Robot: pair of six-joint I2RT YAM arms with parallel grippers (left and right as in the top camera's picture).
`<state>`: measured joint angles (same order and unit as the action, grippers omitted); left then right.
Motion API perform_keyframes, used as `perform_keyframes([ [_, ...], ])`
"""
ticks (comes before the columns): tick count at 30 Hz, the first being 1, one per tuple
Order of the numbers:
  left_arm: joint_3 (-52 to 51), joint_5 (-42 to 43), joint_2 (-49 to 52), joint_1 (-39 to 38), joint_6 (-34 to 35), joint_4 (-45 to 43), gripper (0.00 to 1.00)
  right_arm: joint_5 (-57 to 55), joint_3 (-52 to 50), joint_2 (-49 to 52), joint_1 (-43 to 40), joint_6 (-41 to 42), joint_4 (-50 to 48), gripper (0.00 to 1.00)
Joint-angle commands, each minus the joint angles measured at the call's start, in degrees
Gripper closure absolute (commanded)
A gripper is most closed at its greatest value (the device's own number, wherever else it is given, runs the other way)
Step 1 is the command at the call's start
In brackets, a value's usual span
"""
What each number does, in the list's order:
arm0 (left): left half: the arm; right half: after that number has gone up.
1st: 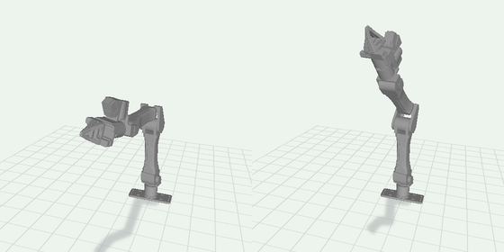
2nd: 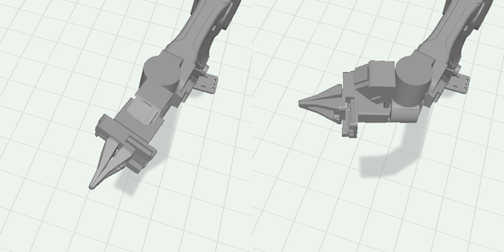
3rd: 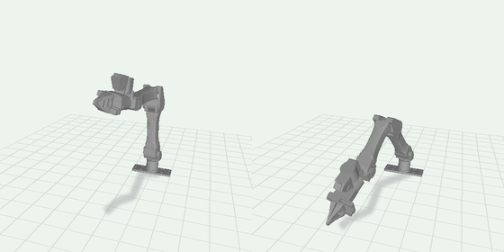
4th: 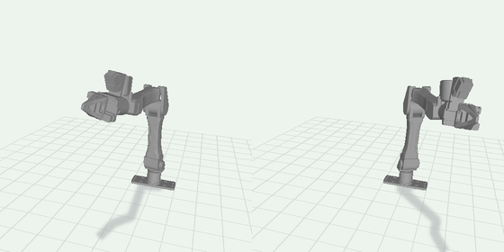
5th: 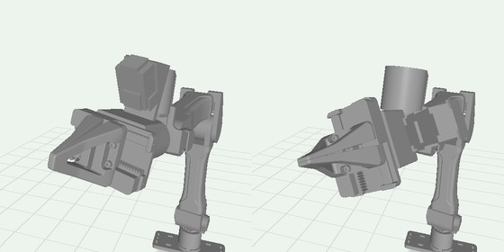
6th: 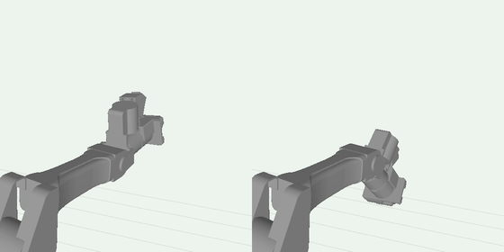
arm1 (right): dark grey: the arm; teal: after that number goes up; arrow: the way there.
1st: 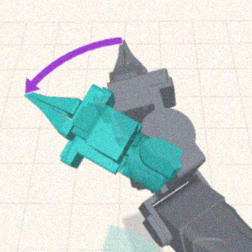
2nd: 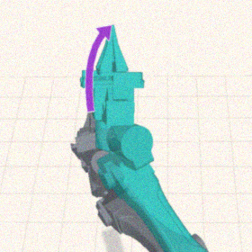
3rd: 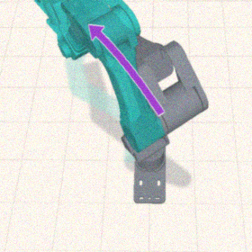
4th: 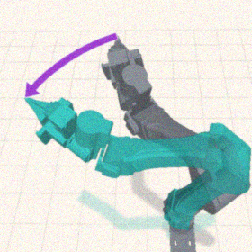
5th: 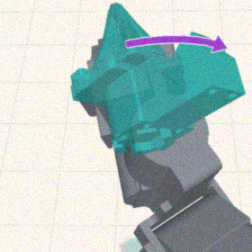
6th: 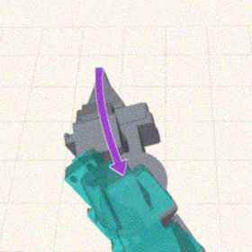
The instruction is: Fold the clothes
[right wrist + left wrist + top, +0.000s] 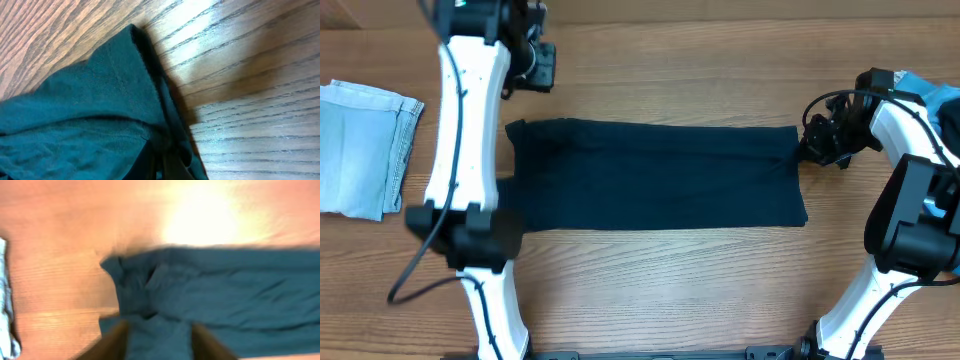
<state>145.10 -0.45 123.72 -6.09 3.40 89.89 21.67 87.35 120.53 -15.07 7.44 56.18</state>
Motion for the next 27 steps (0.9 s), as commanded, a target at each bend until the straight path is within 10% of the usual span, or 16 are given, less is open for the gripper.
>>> perform_keyframes([
  [1, -1.97, 4.24, 3.50, 0.72, 4.55, -2.05, 0.59, 0.26, 0.44, -1.84, -0.17, -0.39, -0.20, 0.96],
  [16, -4.33, -2.95, -12.15, -0.70, 4.59, 6.95, 0.44, 0.28, 0.44, -1.84, -0.17, -0.37, 0.04, 0.96],
  [22, -23.71, -12.61, -22.95, -0.35, 10.51, 6.56, 0.37, 0.28, 0.44, -1.84, -0.17, -0.37, -0.20, 0.96],
  [27, -42.18, 1.55, -23.02, 2.21, 2.19, -18.91, 0.07, 0.28, 0.44, -1.84, -0.15, -0.37, -0.35, 0.96],
])
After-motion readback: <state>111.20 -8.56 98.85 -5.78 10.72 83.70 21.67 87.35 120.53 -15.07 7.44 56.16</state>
